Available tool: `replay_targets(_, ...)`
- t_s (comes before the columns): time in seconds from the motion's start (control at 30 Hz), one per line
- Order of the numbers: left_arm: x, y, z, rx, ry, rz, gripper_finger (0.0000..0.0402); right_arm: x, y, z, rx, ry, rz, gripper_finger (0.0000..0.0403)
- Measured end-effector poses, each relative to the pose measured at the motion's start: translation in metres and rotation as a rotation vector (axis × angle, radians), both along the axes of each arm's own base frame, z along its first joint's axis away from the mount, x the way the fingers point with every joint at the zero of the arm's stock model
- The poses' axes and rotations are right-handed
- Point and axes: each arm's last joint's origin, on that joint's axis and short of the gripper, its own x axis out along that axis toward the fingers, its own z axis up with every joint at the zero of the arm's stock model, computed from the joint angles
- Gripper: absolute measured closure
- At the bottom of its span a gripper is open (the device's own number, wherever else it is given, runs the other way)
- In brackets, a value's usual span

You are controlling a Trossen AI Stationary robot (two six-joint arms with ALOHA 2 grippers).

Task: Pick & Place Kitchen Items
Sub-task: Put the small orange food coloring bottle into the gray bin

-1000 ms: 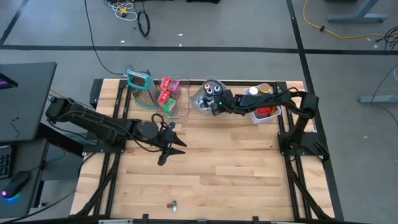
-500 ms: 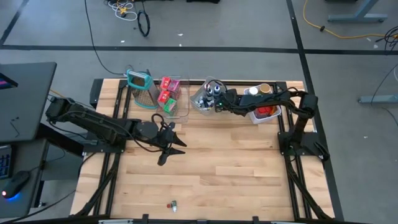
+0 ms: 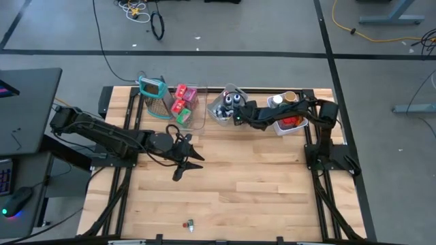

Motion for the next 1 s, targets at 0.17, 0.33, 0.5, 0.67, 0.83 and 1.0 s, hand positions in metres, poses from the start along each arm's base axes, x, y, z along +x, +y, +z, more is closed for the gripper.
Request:
replay_targets(0.17,0.0,0.0,0.0,0.0,0.001,0.0,0.0248,0.002,0.003,-0.002,-0.006,0.035,0.053,0.028)
replay_targets(0.33,0.0,0.0,0.0,0.0,0.001,0.0,0.0248,0.003,0.004,-0.002,-0.013,0.054,0.076,0.03)
replay_targets(0.5,0.0,0.0,0.0,0.0,0.001,0.0,0.0248,0.0,0.001,0.008,-0.023,0.068,0.121,0.0313)
replay_targets(0.67,0.0,0.0,0.0,0.0,0.001,0.0,0.0248,-0.003,0.0,0.035,-0.037,0.017,0.176,0.0312)
replay_targets(0.83,0.0,0.0,0.0,0.0,0.001,0.0,0.0248,-0.004,0.002,0.065,-0.103,-0.07,0.187,0.0312)
replay_targets(1.0,0.0,0.0,0.0,0.0,-0.001,0.002,0.0248,0.013,0.009,0.084,-0.219,-0.214,0.266,0.0312)
